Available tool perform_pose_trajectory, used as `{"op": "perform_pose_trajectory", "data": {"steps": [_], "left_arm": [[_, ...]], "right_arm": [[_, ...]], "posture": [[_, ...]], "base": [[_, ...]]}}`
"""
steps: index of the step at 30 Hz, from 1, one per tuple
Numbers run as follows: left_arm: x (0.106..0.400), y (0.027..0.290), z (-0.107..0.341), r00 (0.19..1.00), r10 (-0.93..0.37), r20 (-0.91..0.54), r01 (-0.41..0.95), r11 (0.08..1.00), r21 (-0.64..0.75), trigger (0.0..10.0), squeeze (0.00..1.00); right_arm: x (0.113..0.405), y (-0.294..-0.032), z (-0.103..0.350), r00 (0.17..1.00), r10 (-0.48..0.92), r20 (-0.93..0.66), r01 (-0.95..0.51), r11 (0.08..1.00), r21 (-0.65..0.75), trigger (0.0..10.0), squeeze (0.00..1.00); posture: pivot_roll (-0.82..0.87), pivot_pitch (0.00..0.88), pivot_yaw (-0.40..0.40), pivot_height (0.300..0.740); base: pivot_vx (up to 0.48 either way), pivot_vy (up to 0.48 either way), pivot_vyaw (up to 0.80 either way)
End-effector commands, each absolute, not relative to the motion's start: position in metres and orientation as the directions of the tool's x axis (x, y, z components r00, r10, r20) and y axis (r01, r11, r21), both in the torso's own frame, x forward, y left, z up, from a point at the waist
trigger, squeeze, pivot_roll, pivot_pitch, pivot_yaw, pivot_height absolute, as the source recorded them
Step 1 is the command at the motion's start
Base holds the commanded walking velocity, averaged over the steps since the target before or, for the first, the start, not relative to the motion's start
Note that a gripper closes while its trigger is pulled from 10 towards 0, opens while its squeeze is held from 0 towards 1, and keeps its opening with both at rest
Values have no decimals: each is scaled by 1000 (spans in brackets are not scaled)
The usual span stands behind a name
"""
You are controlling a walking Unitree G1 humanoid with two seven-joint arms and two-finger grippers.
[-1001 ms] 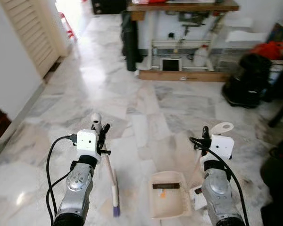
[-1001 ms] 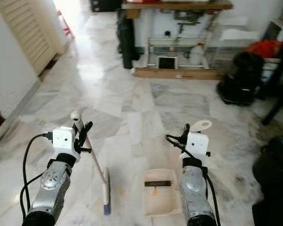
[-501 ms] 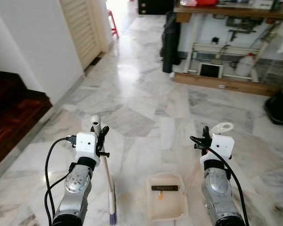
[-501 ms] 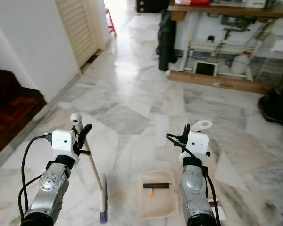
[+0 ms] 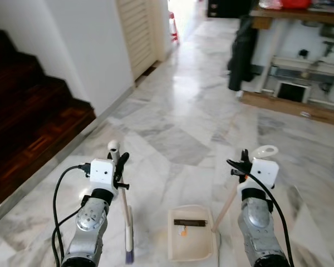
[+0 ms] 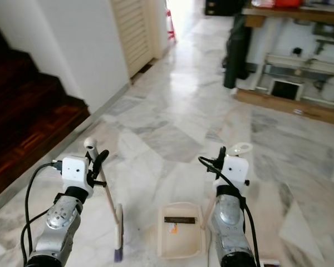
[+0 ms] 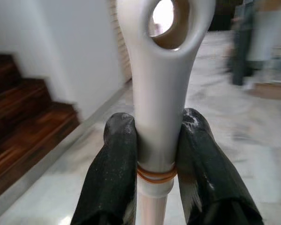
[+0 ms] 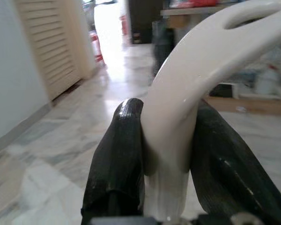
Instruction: Sweep floor
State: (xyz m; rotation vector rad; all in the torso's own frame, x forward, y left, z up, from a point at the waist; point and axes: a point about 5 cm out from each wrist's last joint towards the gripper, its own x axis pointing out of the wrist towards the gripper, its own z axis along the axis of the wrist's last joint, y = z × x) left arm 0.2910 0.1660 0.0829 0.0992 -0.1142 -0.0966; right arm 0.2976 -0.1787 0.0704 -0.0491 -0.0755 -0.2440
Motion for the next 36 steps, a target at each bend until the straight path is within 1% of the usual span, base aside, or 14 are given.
{"op": "perform_pose_trajectory", "data": {"steps": [1,14,23,33,36], "left_arm": [[293,169,90,987,-86,135,71,991,111,10000,0],[291,169,87,990,-67,121,54,993,107,10000,0],[293,168,88,991,-48,126,36,994,98,10000,0],[291,169,87,992,-37,121,25,995,100,10000,0],[291,170,87,992,-37,119,25,995,101,10000,0]], "right_arm": [[300,-173,77,968,-227,110,230,973,-20,10000,0],[300,-173,77,969,-225,104,228,973,-22,10000,0],[303,-176,85,965,-228,130,232,973,-13,10000,0],[303,-173,84,968,-220,123,222,975,-9,10000,0],[303,-172,84,969,-213,123,215,977,-3,10000,0]], "posture": [[54,0,53,740],[52,0,44,740],[52,0,36,740],[55,0,34,740],[52,0,37,740]], "base": [[0,0,800],[0,0,800],[0,0,799],[0,0,800],[0,0,0]]}}
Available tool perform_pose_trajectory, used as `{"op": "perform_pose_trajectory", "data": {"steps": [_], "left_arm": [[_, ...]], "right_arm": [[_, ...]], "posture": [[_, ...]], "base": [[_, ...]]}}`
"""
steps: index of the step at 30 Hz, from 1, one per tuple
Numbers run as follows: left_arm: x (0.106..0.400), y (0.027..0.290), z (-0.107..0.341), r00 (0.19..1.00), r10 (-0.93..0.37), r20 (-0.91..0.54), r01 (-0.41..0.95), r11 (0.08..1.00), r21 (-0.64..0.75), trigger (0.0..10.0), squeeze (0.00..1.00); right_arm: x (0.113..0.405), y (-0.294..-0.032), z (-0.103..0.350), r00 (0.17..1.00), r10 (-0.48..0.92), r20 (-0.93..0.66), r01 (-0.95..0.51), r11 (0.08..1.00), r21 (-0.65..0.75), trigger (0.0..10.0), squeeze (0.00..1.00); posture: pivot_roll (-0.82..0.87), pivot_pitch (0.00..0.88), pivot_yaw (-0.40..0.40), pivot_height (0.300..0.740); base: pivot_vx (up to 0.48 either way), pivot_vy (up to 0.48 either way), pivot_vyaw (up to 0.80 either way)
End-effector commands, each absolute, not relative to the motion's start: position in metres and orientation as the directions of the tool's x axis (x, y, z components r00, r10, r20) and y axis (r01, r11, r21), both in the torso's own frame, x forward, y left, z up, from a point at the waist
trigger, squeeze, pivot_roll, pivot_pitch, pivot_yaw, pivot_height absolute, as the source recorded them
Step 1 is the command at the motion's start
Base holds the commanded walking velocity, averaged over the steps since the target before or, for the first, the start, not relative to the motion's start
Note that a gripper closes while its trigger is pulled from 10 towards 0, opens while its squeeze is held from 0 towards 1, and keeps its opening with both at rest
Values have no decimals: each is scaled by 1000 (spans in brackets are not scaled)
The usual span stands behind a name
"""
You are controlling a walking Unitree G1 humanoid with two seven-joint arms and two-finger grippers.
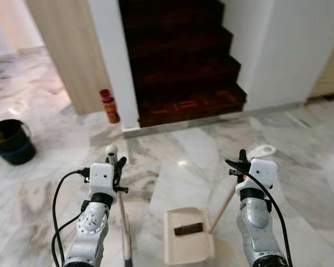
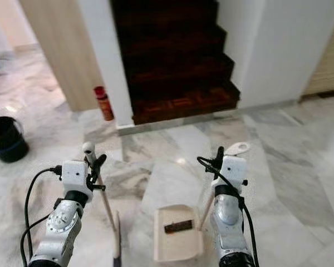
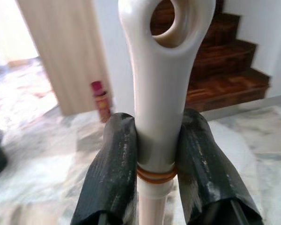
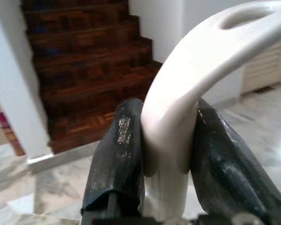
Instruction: Sweep floor
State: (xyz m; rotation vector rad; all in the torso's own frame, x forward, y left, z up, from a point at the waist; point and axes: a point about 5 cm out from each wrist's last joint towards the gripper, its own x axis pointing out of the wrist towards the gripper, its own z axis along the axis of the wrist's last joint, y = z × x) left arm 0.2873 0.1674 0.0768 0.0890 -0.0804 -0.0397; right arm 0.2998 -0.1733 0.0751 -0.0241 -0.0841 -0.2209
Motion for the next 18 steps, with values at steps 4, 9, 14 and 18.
{"op": "perform_pose_trajectory", "data": {"steps": [4,9,14,18], "left_arm": [[291,169,87,992,-40,118,28,995,101,10000,0],[291,169,87,992,-40,117,29,995,99,10000,0],[291,169,87,992,-43,117,32,995,95,10000,0],[291,168,87,992,-43,117,32,995,93,10000,0]], "right_arm": [[303,-172,84,970,-211,121,213,977,1,10000,0],[303,-172,83,971,-211,115,211,977,10,10000,0],[303,-172,82,971,-211,109,211,977,17,10000,0],[303,-171,82,972,-209,103,208,978,23,10000,0]], "posture": [[52,0,39,740],[53,0,40,740],[54,0,40,740],[55,0,39,740]], "base": [[0,0,0],[0,0,0],[0,0,0],[0,0,0]]}}
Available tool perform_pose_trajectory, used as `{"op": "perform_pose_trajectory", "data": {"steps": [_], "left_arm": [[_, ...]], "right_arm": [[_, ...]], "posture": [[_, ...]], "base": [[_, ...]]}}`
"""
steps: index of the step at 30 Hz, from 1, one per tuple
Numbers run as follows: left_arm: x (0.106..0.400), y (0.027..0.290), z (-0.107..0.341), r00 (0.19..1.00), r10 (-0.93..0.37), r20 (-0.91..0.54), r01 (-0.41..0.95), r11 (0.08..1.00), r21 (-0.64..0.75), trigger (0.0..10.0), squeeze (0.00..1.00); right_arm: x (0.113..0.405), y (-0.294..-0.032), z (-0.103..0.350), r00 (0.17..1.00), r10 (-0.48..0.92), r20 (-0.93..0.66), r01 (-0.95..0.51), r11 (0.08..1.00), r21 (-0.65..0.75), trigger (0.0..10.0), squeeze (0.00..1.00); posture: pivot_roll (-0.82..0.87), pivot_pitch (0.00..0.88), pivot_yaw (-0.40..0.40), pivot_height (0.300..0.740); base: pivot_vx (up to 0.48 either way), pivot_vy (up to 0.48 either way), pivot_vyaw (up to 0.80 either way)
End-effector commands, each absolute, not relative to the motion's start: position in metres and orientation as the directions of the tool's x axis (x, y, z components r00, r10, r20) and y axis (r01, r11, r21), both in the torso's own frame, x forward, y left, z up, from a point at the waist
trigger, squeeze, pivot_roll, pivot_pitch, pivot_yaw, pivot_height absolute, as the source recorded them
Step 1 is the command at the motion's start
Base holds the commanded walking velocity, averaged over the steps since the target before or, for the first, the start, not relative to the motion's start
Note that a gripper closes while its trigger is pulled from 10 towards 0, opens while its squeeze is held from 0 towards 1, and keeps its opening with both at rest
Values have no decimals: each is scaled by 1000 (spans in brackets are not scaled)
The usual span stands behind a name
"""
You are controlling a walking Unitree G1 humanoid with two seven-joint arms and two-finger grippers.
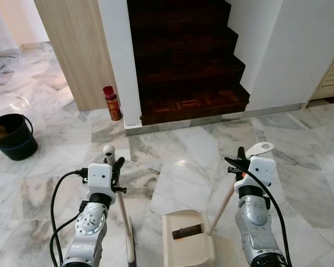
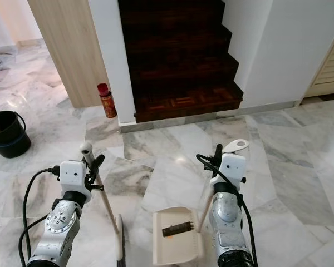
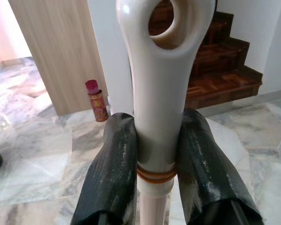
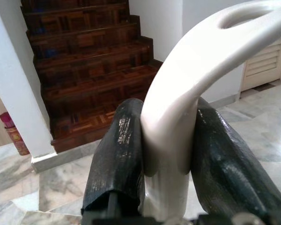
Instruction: Sweep floor
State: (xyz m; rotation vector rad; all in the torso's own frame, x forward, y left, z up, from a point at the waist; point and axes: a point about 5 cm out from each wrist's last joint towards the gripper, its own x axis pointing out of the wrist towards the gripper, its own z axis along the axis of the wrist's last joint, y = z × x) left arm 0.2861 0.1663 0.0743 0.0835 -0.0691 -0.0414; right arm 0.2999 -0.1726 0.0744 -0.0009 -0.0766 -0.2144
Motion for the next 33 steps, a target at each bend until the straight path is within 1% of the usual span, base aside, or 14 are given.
{"op": "perform_pose_trajectory", "data": {"steps": [1,16,26,33], "left_arm": [[291,168,87,992,-43,117,32,995,93,10000,0],[291,168,88,992,-32,124,21,996,85,10000,0],[292,169,90,991,-31,128,20,996,83,10000,0],[292,170,90,991,-36,127,25,996,86,10000,0]], "right_arm": [[303,-171,82,973,-209,103,207,978,24,10000,0],[303,-172,79,973,-215,84,214,977,22,10000,0],[304,-169,79,974,-214,81,212,977,30,10000,0],[303,-170,78,973,-218,77,217,976,31,10000,0]], "posture": [[56,0,38,740],[68,0,35,740],[74,0,39,740],[74,0,42,740]], "base": [[0,0,0],[0,0,0],[0,282,0],[0,407,0]]}}
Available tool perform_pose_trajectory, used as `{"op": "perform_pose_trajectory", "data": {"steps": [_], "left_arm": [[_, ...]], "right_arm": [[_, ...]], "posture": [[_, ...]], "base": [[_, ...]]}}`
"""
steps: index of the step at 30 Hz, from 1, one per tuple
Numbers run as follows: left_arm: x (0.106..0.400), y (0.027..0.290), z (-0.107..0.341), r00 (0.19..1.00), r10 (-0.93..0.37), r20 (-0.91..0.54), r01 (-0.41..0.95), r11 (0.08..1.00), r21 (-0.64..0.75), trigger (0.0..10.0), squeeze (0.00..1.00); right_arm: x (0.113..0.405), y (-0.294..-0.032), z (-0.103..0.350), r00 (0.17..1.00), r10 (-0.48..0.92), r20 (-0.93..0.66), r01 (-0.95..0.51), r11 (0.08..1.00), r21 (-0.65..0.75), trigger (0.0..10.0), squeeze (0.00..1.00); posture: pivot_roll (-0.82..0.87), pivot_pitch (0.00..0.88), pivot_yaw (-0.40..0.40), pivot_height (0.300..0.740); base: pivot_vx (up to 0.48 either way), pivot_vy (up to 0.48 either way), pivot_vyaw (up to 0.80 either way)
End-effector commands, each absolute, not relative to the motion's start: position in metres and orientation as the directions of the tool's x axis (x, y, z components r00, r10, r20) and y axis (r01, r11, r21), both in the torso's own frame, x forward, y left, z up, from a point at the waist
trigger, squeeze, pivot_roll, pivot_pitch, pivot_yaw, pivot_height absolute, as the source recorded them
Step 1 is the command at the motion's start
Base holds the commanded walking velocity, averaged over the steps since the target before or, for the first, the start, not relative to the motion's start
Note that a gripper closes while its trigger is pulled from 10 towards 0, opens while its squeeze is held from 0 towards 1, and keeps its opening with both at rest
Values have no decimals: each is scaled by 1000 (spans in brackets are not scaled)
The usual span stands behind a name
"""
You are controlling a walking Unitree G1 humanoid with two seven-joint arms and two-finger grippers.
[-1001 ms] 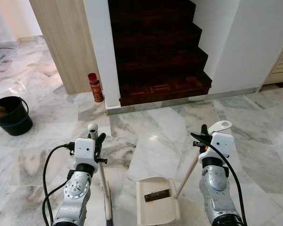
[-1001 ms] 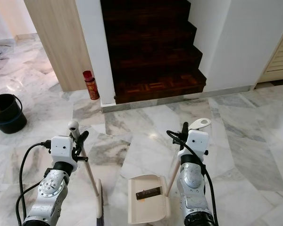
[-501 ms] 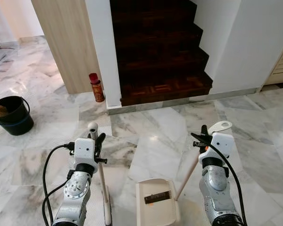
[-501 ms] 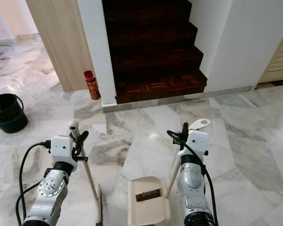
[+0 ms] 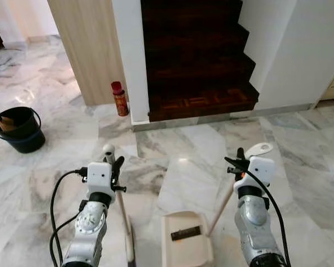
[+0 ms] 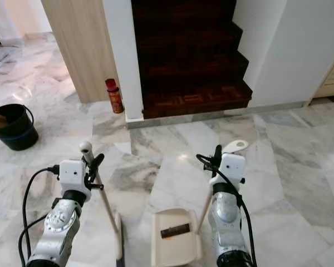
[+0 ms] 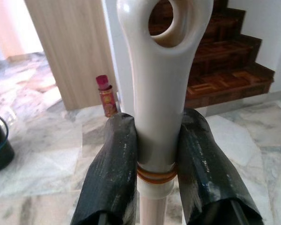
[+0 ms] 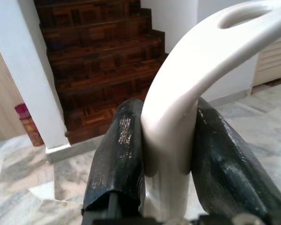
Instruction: Sweep floor
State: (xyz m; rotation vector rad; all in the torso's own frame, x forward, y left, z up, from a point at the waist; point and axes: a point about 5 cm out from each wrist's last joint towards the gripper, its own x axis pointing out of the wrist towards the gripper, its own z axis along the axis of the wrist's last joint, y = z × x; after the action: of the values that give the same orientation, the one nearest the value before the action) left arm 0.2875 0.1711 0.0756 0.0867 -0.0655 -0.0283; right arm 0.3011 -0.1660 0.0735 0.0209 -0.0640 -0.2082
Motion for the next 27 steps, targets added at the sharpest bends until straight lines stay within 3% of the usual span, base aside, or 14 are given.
{"op": "perform_pose_trajectory", "data": {"steps": [1,27], "left_arm": [[292,170,90,991,-37,128,26,996,86,10000,0],[291,169,91,991,-35,127,24,996,85,10000,0]], "right_arm": [[303,-169,78,973,-218,76,217,976,31,10000,0],[302,-170,77,973,-221,63,219,975,42,10000,0]], "posture": [[75,0,42,740],[76,0,40,740]], "base": [[0,420,0],[0,420,0]]}}
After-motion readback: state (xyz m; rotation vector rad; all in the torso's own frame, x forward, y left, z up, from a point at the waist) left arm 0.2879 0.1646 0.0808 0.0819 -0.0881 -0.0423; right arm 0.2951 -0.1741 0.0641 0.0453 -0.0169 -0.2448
